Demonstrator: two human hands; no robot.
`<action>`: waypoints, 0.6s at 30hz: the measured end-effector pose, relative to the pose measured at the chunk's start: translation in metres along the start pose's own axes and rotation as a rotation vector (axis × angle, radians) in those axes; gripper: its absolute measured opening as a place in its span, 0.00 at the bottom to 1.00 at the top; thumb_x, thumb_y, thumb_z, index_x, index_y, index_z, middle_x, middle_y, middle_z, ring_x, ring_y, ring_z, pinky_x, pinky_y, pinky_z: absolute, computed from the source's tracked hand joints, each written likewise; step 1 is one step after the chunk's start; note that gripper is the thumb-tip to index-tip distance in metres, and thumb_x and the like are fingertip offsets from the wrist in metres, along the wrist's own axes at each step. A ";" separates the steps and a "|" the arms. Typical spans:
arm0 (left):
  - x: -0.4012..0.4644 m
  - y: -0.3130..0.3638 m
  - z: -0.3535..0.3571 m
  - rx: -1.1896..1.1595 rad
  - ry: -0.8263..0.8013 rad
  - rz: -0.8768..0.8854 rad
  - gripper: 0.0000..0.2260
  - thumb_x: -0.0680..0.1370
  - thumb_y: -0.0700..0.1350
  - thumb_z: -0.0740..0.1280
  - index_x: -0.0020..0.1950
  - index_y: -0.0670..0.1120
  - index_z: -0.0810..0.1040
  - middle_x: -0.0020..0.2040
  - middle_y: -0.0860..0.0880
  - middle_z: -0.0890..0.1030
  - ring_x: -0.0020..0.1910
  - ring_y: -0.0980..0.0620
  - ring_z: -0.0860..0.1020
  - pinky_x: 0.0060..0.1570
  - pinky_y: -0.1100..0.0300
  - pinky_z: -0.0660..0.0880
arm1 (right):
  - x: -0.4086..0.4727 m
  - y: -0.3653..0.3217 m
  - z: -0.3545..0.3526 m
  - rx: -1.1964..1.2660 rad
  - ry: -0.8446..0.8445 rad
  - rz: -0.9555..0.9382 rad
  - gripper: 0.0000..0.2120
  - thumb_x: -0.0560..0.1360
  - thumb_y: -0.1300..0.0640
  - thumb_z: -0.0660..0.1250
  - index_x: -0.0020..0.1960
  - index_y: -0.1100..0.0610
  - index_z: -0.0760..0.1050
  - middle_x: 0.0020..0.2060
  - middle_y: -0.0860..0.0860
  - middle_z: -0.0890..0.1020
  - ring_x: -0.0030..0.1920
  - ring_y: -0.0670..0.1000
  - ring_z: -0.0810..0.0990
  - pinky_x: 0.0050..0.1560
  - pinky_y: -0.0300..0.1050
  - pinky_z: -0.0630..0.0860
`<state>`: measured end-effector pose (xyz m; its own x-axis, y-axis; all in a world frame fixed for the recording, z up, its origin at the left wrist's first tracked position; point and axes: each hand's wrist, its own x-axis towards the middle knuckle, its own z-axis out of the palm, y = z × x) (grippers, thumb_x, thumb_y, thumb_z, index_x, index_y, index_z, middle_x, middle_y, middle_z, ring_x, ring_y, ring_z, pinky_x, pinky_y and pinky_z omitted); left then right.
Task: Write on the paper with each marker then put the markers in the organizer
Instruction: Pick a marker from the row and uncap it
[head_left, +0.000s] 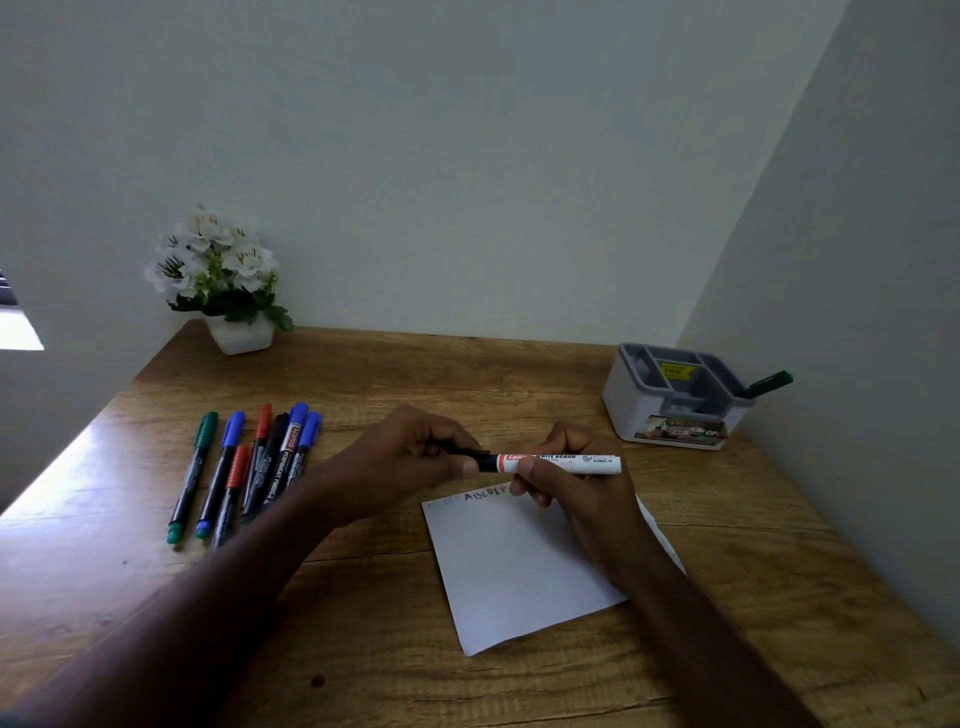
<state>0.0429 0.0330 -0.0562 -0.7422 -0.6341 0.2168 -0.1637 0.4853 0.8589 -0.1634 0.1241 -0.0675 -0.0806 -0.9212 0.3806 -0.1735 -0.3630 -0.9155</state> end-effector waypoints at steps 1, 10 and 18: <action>0.000 0.001 0.001 -0.010 0.002 0.005 0.06 0.77 0.39 0.69 0.49 0.47 0.84 0.39 0.50 0.82 0.38 0.55 0.77 0.39 0.56 0.73 | 0.000 0.000 0.000 0.026 -0.006 0.007 0.05 0.72 0.56 0.73 0.38 0.51 0.80 0.35 0.59 0.85 0.33 0.52 0.80 0.35 0.43 0.75; -0.001 0.005 0.010 -0.049 0.011 0.039 0.05 0.77 0.36 0.69 0.47 0.43 0.84 0.37 0.50 0.81 0.37 0.55 0.76 0.37 0.61 0.72 | 0.000 0.004 0.000 0.116 -0.007 0.022 0.12 0.71 0.56 0.74 0.40 0.65 0.77 0.33 0.61 0.83 0.32 0.55 0.78 0.35 0.44 0.75; 0.003 0.012 0.013 -0.245 0.116 -0.010 0.08 0.73 0.40 0.70 0.51 0.44 0.85 0.41 0.44 0.83 0.38 0.50 0.76 0.39 0.58 0.75 | 0.001 -0.004 0.007 0.032 0.108 0.024 0.09 0.70 0.64 0.76 0.48 0.60 0.80 0.40 0.52 0.85 0.43 0.49 0.85 0.44 0.42 0.80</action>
<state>0.0308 0.0450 -0.0508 -0.6595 -0.7097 0.2476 0.0021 0.3276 0.9448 -0.1562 0.1239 -0.0645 -0.1897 -0.9100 0.3686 -0.1390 -0.3467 -0.9276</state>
